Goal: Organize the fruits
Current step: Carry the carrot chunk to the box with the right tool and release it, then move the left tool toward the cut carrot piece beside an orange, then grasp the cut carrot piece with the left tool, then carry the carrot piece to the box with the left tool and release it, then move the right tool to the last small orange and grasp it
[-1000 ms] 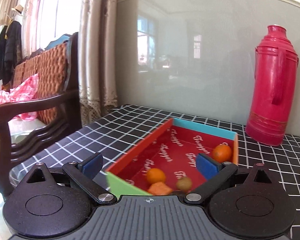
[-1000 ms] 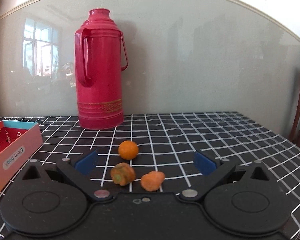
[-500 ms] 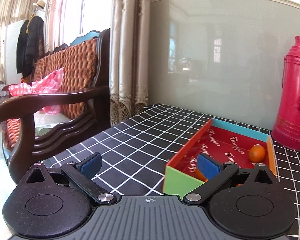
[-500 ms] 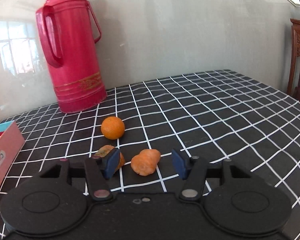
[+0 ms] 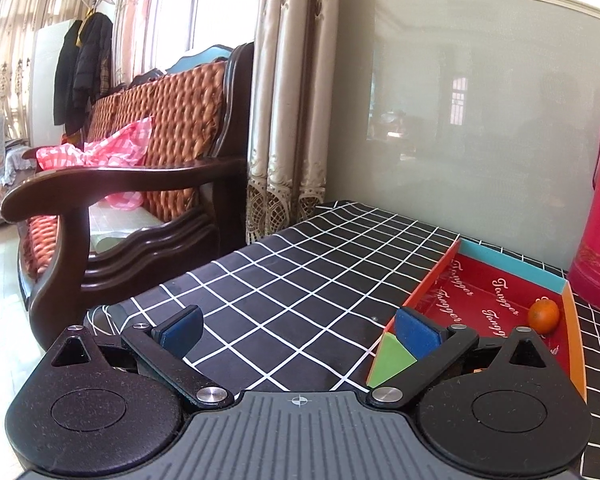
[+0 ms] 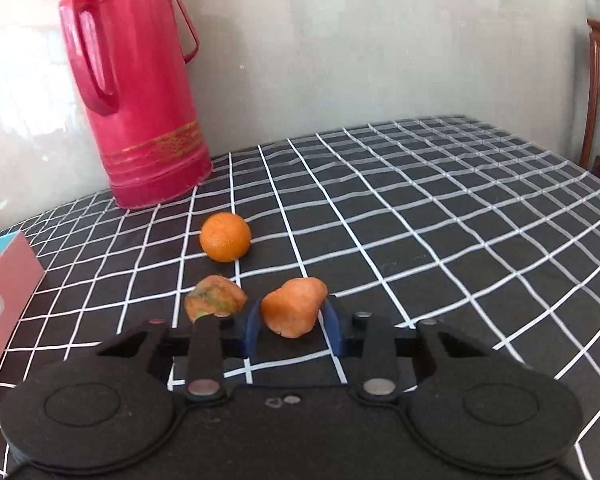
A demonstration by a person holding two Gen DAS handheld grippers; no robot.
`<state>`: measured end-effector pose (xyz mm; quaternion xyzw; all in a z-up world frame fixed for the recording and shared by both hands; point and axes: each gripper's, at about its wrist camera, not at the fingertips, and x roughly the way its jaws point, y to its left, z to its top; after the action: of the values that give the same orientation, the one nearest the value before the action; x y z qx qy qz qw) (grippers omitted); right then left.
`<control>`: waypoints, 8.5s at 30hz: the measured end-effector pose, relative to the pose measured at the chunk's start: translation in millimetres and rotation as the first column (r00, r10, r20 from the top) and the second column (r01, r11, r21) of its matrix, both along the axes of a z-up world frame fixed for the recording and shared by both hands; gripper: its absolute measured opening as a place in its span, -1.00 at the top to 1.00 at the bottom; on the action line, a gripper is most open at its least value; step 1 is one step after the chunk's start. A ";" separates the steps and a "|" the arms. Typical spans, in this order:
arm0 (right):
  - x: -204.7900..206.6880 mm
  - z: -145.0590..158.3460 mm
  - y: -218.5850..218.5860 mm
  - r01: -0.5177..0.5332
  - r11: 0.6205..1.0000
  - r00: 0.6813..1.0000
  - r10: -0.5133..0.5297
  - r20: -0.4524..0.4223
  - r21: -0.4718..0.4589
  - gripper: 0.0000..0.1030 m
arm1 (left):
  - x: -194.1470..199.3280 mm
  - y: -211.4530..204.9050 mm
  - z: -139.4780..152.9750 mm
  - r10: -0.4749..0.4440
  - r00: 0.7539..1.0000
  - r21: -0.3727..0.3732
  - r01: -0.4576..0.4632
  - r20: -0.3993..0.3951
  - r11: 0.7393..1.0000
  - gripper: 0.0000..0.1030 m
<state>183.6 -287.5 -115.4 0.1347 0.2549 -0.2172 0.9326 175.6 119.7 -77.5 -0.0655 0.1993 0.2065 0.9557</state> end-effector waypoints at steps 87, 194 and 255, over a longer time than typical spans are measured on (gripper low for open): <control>-89.1 42.7 -71.6 0.260 0.936 0.960 -0.224 0.166 -0.237 -0.88 | 17.9 -267.9 -20.9 -0.633 0.771 0.127 0.636 -0.063 0.761 -0.99; -31.4 35.0 29.7 -0.051 0.963 0.991 0.081 0.104 -0.264 -0.89 | 77.4 -122.1 -1.9 -0.272 0.954 0.044 0.280 -0.127 0.959 0.25; 91.3 10.5 1.9 -0.192 0.975 0.979 0.183 -0.085 -0.112 -0.33 | 7.2 -24.0 -5.9 -0.065 0.992 0.006 0.066 -0.107 0.998 -1.00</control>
<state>274.9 -285.6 -104.9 0.0456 0.2874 -0.1480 0.9452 182.8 95.7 -83.4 -0.0431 0.2513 0.1792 0.9502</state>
